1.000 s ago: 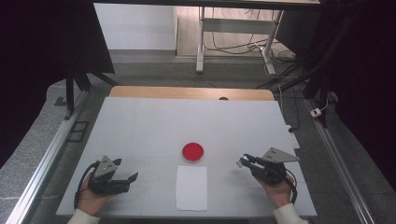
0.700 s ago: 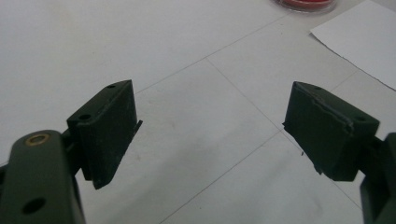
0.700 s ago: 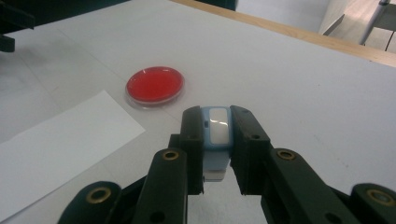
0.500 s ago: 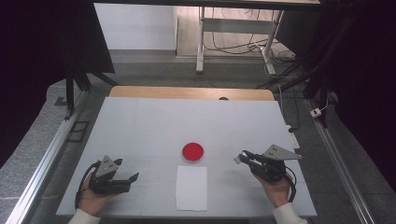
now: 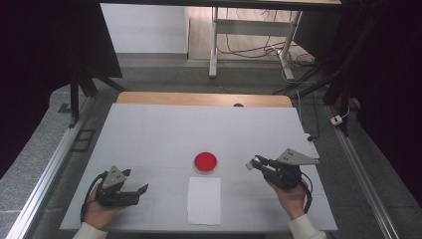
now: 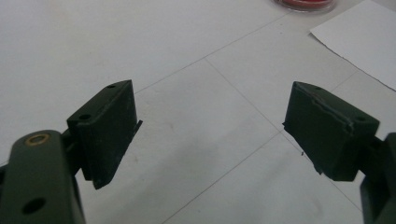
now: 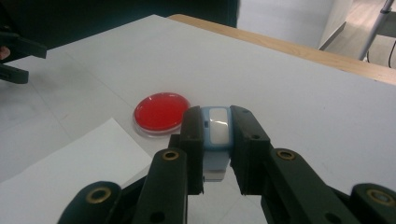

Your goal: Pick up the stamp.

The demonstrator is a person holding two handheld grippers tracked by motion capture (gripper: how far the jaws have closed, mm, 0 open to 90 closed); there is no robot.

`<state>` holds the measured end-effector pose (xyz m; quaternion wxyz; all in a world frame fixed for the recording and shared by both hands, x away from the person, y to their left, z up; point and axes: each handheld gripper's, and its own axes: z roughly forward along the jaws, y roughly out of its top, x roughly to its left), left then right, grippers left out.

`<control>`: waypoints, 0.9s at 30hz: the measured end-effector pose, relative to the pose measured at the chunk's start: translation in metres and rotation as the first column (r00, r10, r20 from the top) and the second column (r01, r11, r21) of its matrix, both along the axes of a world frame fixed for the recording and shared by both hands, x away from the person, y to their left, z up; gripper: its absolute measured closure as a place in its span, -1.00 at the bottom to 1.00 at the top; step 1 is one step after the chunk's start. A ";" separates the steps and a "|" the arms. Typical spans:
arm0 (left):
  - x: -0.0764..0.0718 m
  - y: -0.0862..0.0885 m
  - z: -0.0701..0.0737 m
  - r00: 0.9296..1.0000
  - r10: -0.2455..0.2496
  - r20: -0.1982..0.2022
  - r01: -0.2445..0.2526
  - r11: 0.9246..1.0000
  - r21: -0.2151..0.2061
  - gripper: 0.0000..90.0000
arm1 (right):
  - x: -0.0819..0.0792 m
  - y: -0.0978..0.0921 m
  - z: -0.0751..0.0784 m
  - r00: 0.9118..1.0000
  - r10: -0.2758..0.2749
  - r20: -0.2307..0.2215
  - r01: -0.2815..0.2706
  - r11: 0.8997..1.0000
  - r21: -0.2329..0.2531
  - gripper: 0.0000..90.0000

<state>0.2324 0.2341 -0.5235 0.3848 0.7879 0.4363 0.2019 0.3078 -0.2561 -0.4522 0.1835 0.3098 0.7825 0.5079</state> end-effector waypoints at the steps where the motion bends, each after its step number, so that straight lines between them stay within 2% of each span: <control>1: 0.000 0.000 0.000 1.000 -0.001 -0.001 0.001 1.000 0.000 -0.62 | 0.001 0.002 0.001 1.000 0.002 0.001 -0.002 1.000 0.002 0.67; 13: 0.001 -0.001 0.000 1.000 -0.004 -0.001 0.004 1.000 -0.003 -0.62 | 0.008 0.018 0.008 1.000 0.018 -0.005 -0.018 1.000 0.012 0.67; 27: 0.002 -0.002 0.000 1.000 -0.004 0.008 0.004 1.000 -0.002 -0.62 | 0.016 0.048 0.010 0.997 0.078 -0.003 -0.078 0.997 0.019 0.67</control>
